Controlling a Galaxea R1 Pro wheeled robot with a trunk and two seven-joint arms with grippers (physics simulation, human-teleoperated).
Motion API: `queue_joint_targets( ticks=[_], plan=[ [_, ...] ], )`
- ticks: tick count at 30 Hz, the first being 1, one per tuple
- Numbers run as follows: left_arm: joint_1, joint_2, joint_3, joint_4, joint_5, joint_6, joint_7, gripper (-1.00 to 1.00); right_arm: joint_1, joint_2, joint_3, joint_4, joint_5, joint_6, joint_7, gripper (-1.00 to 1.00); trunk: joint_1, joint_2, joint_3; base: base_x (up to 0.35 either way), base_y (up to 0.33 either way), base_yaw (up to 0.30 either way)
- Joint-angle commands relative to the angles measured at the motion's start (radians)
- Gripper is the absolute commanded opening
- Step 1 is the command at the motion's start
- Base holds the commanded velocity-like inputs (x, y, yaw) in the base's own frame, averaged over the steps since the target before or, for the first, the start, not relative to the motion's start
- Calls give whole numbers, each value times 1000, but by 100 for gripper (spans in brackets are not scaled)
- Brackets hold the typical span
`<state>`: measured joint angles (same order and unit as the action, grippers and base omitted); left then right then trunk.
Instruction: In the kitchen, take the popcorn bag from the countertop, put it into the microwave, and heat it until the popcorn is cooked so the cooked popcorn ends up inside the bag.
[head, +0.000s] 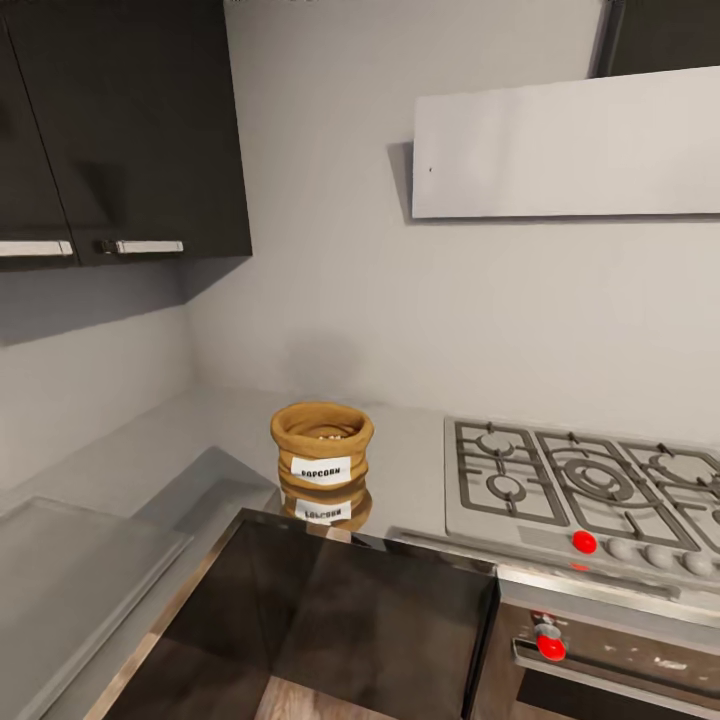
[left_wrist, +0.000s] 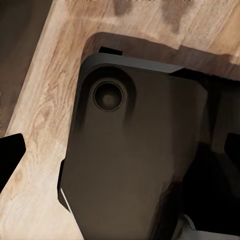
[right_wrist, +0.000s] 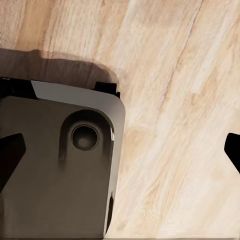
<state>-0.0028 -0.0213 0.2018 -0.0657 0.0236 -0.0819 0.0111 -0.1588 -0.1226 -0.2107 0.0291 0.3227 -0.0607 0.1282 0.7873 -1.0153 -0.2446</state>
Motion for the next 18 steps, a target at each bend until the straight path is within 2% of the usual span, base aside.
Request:
queue_joint_targets(
  ticks=[1,13,18],
  plan=[
    [0,0,3,0,2,-2,1,100,-1,-1,-9,3,7,-6,2,100,0,-1,-1,0,0,0],
    [0,2,1,0,2,-2,-1,100,-1,-3,-7,3,15,-8,1,100,0,-1,-17,0,0,0],
    [0,13,-4,-2,-4,-3,-2,100,-1,-1,-6,3,15,-14,1,100,0,-1,-25,0,0,0]
  ],
)
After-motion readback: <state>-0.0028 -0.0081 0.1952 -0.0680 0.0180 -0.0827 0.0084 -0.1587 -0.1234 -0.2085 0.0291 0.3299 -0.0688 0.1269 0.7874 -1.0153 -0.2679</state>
